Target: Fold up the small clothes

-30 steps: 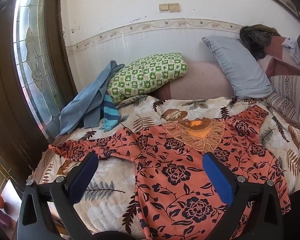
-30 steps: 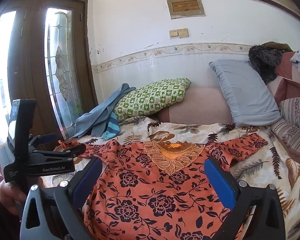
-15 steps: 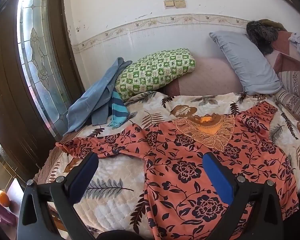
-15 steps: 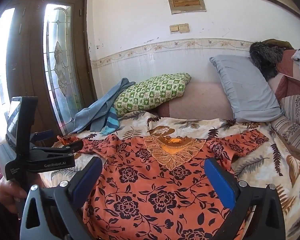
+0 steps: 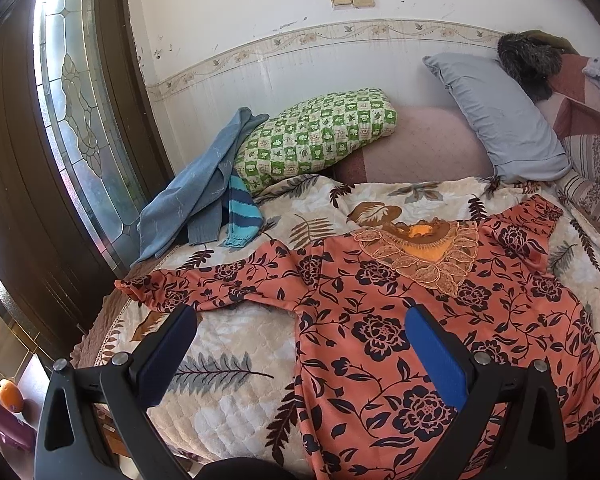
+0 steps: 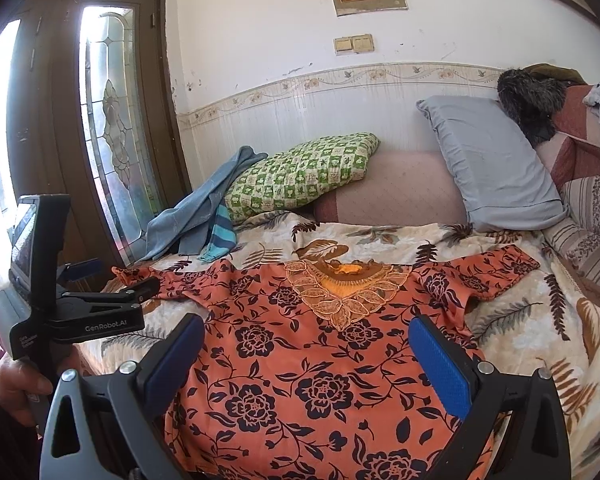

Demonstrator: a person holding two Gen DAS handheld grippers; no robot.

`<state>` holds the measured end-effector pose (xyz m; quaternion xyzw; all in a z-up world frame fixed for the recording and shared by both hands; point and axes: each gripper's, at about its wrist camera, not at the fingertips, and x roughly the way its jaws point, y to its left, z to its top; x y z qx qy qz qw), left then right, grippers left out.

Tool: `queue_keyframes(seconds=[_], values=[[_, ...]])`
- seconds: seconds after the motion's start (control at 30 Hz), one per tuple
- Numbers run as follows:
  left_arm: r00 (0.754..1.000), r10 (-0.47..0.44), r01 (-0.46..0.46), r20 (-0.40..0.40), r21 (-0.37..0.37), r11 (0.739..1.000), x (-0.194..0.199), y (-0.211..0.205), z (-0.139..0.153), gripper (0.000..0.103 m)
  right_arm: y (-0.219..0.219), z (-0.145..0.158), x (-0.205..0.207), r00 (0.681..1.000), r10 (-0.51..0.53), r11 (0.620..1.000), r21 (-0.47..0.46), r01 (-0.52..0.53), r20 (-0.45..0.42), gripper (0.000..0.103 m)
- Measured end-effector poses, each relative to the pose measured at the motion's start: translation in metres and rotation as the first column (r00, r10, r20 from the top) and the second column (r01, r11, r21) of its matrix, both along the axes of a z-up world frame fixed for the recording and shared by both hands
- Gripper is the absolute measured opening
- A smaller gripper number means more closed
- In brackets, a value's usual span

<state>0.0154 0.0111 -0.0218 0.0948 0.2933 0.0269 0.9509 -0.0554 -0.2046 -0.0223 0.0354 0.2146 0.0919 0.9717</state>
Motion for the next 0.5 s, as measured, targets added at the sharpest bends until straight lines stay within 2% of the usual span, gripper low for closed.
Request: queue_keyframes(seconds=[0.5], values=[[1.000,0.014,-0.014,-0.023,0.002,1.000,0.0031,0.0031,-0.0052,0.103,-0.0020,-0.0093,0.0073,0.999,-0.001,1.000,0.027,0.002,-0.036,0.103]])
